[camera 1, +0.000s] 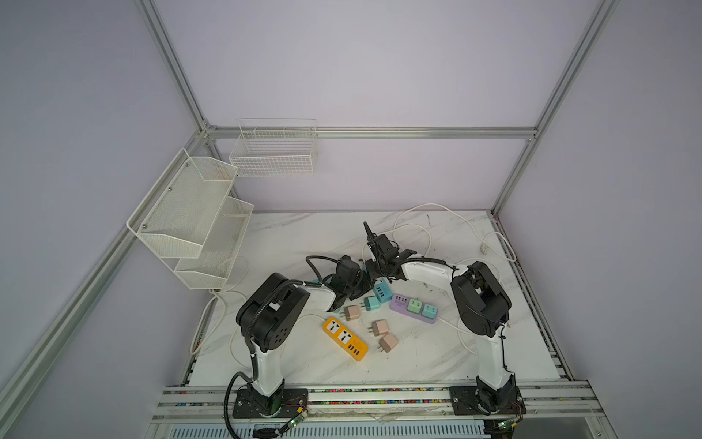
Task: Pull the plug off the socket
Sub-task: 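Close the right gripper on the pink adapter while the left holds the strip, then pull the pink adapter out of the teal strip with the right gripper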
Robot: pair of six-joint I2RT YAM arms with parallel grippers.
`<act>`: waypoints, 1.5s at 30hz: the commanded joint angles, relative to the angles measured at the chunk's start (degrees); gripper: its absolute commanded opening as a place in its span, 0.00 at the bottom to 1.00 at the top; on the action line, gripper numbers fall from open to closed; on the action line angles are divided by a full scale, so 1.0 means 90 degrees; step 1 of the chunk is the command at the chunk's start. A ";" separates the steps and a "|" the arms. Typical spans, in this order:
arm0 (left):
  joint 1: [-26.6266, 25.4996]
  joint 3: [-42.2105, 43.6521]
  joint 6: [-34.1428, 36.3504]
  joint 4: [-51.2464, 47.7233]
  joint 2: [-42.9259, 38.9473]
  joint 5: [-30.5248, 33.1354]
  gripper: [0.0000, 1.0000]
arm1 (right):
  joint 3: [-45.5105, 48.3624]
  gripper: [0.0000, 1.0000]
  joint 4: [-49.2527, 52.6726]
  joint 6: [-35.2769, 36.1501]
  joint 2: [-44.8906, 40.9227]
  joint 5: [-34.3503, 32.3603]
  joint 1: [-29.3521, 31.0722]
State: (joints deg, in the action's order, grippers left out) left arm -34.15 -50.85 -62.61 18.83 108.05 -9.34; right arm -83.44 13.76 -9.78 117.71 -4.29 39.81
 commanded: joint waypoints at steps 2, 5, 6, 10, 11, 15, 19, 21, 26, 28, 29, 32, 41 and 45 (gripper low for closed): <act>-0.0087 0.0301 -0.0053 -0.0931 0.0422 0.0071 0.29 | -0.0221 0.17 0.0131 -0.0073 -0.0190 -0.0104 0.0130; -0.0078 0.0270 -0.0073 -0.0933 0.0456 0.0058 0.28 | -0.0284 0.17 0.0202 -0.0056 -0.0132 -0.0127 0.0261; -0.0089 0.0298 -0.0074 -0.0935 0.0430 0.0086 0.28 | -0.0298 0.17 0.0242 -0.0058 -0.0128 -0.0109 0.0261; -0.0083 0.0338 -0.0075 -0.0933 0.0403 0.0126 0.28 | -0.0262 0.17 0.0157 0.0041 -0.0297 0.0130 0.0139; -0.0084 0.0338 -0.0072 -0.0925 0.0405 0.0118 0.28 | -0.0243 0.17 0.0151 0.0012 -0.0324 0.0209 0.0050; -0.0091 0.0289 -0.0074 -0.0921 0.0454 0.0045 0.28 | -0.0346 0.17 0.0289 -0.0083 -0.0274 0.0115 -0.0039; -0.0088 0.0301 -0.0110 -0.0896 0.0458 0.0051 0.27 | -0.0413 0.17 0.0346 -0.0027 -0.0210 0.0051 0.0102; -0.0089 0.0370 -0.0178 -0.0742 0.0454 0.0034 0.27 | -0.0445 0.17 0.0380 -0.0017 -0.0184 0.0088 0.0195; -0.0091 0.0381 -0.0202 -0.0708 0.0439 0.0023 0.27 | -0.0311 0.17 0.0288 -0.0047 -0.0292 0.0472 -0.0050; -0.0092 0.0377 -0.0202 -0.0707 0.0442 0.0023 0.27 | -0.0272 0.17 0.0307 -0.0055 -0.0421 0.0451 -0.0185; -0.0091 0.0367 -0.0192 -0.0717 0.0432 0.0023 0.27 | -0.0237 0.17 0.0308 -0.0065 -0.0502 0.0411 -0.0240; -0.0087 0.0335 -0.0171 -0.0773 0.0425 0.0032 0.27 | -0.0177 0.17 0.0362 -0.0100 -0.0789 0.0143 -0.0273; -0.0083 0.0178 -0.0115 -0.0821 0.0353 -0.0021 0.27 | 0.0104 0.17 0.0181 -0.0046 -0.1396 0.0667 -0.0312; -0.0090 -0.0095 0.0029 -0.1025 0.0261 -0.0065 0.28 | 0.0394 0.17 -0.0022 -0.0200 -0.1752 0.1105 -0.0392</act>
State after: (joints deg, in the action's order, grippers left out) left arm -34.15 -50.59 -63.79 19.40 108.07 -9.63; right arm -82.04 15.00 -10.46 104.73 2.28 36.93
